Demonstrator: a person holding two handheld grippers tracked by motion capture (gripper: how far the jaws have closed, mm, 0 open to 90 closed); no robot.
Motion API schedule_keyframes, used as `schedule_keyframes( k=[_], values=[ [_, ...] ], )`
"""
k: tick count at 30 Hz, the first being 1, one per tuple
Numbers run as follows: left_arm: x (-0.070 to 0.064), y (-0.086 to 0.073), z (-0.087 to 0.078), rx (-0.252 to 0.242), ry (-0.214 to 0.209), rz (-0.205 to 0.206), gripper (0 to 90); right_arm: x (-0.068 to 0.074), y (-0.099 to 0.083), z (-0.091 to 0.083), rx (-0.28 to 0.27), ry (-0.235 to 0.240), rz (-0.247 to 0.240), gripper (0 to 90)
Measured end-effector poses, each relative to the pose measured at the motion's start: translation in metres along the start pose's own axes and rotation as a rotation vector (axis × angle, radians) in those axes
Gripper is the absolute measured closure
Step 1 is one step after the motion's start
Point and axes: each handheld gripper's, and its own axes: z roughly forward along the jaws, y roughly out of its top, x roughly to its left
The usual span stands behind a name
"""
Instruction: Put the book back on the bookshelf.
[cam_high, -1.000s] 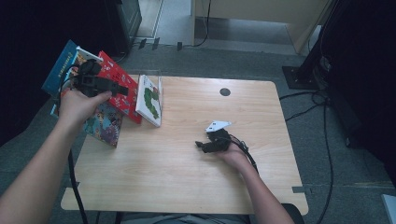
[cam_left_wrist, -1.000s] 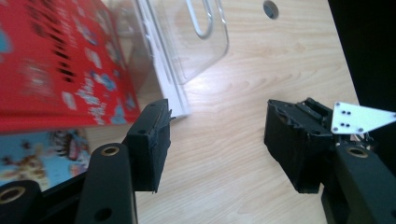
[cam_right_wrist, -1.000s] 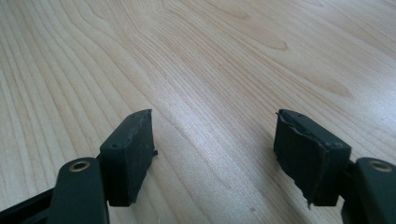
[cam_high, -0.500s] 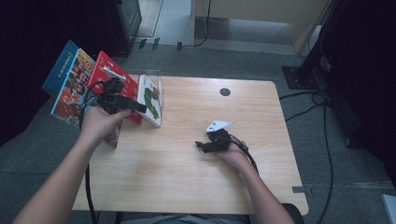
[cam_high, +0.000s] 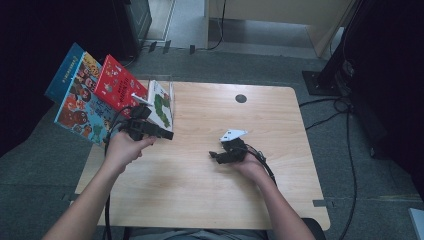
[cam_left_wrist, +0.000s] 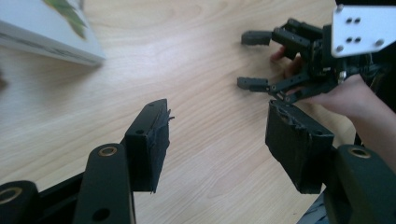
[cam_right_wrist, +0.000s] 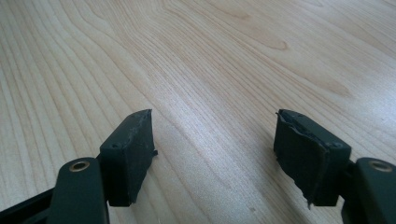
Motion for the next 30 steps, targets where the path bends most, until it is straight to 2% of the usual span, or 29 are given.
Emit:
schedule_keyframes(
  k=[3, 5, 12, 14, 17, 22, 24, 28, 30],
  values=[
    [0.000, -0.006, 0.014, 0.013, 0.018, 0.008, 40.6, 0.000, 0.000, 0.000, 0.000, 0.000, 0.000, 28.7],
    [0.001, -0.009, 0.021, 0.027, 0.014, 0.016, 40.5, 0.000, 0.000, 0.000, 0.000, -0.001, 0.001, 28.6],
    [0.007, -0.021, 0.046, 0.038, -0.022, -0.015, 40.1, 0.000, 0.000, 0.000, 0.000, -0.001, 0.001, 28.6],
    [0.009, -0.025, 0.052, 0.042, -0.018, -0.015, 40.0, 0.000, 0.000, 0.000, 0.000, -0.001, 0.000, 28.6],
    [0.009, -0.030, 0.060, 0.048, 0.003, 0.010, 40.0, 0.000, 0.000, 0.000, 0.000, -0.001, 0.001, 28.6],
    [0.013, -0.039, 0.072, 0.057, 0.009, 0.015, 40.0, 0.000, 0.000, 0.000, 0.000, -0.002, 0.001, 28.6],
    [0.015, -0.042, 0.075, 0.055, 0.010, 0.018, 40.0, 0.000, 0.000, 0.000, 0.000, -0.002, 0.001, 28.6],
    [0.015, -0.046, 0.079, 0.044, 0.046, 0.052, 39.8, 0.000, 0.000, 0.000, 0.000, -0.003, 0.002, 28.5],
    [0.018, -0.049, 0.080, 0.031, 0.037, 0.054, 39.8, 0.001, 0.000, 0.000, -0.001, -0.005, 0.005, 28.4]
  ],
)
